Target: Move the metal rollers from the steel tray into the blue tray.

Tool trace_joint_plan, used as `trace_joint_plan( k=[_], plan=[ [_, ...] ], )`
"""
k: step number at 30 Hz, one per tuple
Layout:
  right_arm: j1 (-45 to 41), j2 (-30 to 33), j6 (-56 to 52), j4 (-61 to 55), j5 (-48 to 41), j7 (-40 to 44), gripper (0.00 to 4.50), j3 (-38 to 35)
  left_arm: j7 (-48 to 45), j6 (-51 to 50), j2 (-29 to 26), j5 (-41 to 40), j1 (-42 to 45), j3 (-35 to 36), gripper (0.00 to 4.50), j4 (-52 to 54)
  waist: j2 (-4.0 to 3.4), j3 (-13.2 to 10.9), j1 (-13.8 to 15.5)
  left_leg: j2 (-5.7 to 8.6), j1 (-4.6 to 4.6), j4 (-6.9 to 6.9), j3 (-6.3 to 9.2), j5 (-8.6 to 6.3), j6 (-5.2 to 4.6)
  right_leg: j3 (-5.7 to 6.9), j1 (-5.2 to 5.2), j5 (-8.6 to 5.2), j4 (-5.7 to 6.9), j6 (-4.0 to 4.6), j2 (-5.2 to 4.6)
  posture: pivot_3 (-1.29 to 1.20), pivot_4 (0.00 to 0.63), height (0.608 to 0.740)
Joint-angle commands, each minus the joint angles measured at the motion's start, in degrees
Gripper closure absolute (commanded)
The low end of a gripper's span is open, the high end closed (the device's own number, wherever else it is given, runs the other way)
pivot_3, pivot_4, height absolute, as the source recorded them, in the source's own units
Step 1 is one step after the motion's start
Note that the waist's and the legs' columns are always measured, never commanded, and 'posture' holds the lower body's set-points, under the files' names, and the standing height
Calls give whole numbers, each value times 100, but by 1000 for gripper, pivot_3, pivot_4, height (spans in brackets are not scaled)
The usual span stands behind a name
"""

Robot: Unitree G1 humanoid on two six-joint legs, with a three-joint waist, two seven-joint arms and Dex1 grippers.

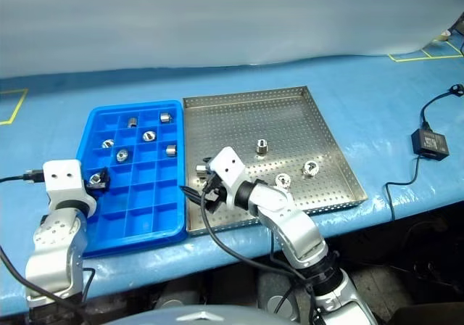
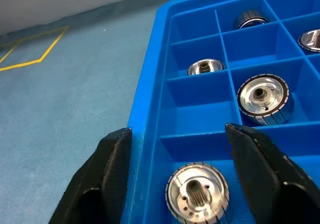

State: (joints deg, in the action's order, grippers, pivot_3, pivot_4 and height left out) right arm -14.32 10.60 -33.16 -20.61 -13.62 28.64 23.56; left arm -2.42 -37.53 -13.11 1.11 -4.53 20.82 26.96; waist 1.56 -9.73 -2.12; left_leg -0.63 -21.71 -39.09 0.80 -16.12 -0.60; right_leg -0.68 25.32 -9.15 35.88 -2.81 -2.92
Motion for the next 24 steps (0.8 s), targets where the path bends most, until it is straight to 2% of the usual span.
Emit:
trace_joint_plan(
  k=[1, 4, 7, 9, 13, 18, 24],
  plan=[
    [37, 115, -58, -366, -64, -16, 0, -242, -358, -160, -164, -391, 204, -69, 17, 1037, 5, 1, 12, 0, -1, 0, 1, 0, 0, 0, 0, 0, -1, 0, 0, -39, 150, 740],
    [69, 274, -155, -415, -126, -14, 0, -455, -989, -394, -574, -830, 453, -261, 17, 1385, 6, 2, 28, 1, -2, -3, 0, 0, 0, 1, -3, 0, -1, 1, -2, -42, 150, 740],
    [83, 442, -202, -371, -102, 4, 0, -607, -1903, -706, -1333, -1297, 780, -711, 17, 1328, 4, 2, -2, 1, 0, -2, -4, 0, 0, 1, -2, -2, 2, 3, -1, -45, 150, 740],
    [99, 522, -211, -349, -76, 11, 0, -642, -2589, -767, -1927, -1475, 1003, -1199, 17, 1055, 4, 1, -30, 0, 1, 0, -8, 0, 0, -1, 1, -3, 2, 5, 0, -53, 150, 740],
    [187, 581, -225, -396, -33, -48, 0, -645, -3781, -407, -3017, -1115, 1715, -2553, 17, 53, 2, 0, -87, -2, 1, 9, -10, 0, 0, -2, 7, -8, 2, 12, 5, -76, 150, 740],
    [351, 510, -240, -482, -10, -179, 0, -625, -4810, -130, -3416, -921, 2830, -3510, 17, -1102, 4, -3, -147, -5, -3, 10, -12, -1, -1, -4, 9, -9, -3, 13, 9, -106, 150, 740],
    [608, 468, -206, -613, 48, -350, 0, -607, -5877, 233, -3379, -629, 4184, -4240, 17, -2362, 3, -4, -234, -6, -10, 10, -14, -1, -2, -5, 13, -10, -5, 12, 10, -161, 150, 740]
  ],
)
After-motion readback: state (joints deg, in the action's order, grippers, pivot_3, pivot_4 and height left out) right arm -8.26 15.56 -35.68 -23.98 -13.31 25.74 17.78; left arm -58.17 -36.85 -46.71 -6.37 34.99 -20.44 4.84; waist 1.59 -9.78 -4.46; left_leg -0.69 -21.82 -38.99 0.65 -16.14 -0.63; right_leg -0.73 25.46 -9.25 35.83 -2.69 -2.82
